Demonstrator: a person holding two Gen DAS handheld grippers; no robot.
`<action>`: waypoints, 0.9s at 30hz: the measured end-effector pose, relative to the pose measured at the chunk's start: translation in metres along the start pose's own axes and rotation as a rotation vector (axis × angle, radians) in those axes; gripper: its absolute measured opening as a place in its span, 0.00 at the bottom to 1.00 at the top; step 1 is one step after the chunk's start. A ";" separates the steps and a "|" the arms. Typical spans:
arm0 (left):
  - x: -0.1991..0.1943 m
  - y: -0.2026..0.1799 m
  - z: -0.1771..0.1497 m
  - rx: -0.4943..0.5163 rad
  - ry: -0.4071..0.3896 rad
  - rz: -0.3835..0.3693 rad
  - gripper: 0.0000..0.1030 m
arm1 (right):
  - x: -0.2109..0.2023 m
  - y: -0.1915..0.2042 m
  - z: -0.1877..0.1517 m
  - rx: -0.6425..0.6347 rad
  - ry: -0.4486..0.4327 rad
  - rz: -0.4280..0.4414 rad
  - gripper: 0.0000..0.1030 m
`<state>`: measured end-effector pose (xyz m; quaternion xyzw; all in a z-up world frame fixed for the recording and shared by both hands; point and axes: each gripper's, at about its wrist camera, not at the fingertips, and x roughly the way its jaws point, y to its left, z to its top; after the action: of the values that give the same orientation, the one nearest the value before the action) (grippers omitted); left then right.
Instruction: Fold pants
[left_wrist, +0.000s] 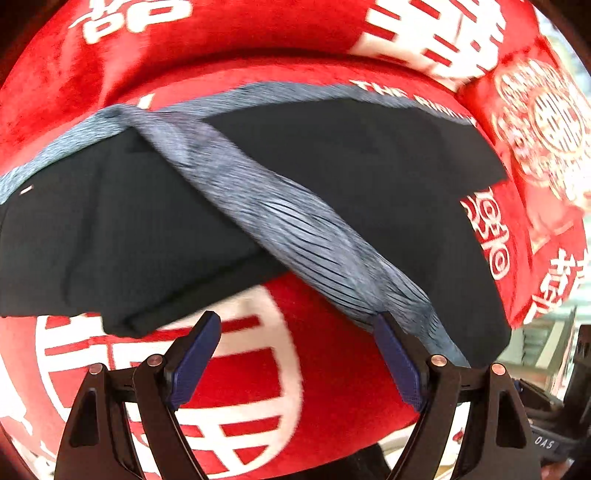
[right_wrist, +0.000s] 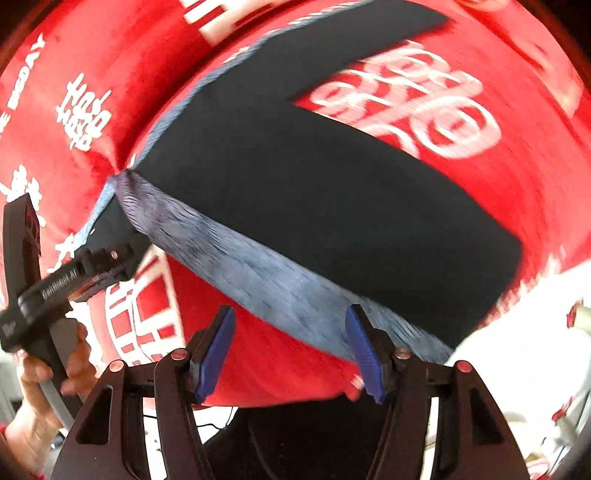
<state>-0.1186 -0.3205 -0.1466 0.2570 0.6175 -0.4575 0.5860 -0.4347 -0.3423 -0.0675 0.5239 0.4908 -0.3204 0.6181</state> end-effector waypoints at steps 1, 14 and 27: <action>0.002 -0.001 -0.003 0.008 0.003 -0.002 0.82 | -0.002 -0.011 -0.008 0.030 -0.005 -0.009 0.64; 0.025 -0.030 -0.008 0.000 0.052 0.019 0.82 | 0.017 -0.091 -0.033 0.117 0.028 0.034 0.64; 0.032 -0.053 -0.016 -0.038 0.058 0.015 0.51 | 0.038 -0.093 -0.019 0.064 0.134 0.302 0.08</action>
<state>-0.1776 -0.3377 -0.1653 0.2636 0.6408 -0.4337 0.5760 -0.5124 -0.3424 -0.1334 0.6314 0.4361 -0.2035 0.6081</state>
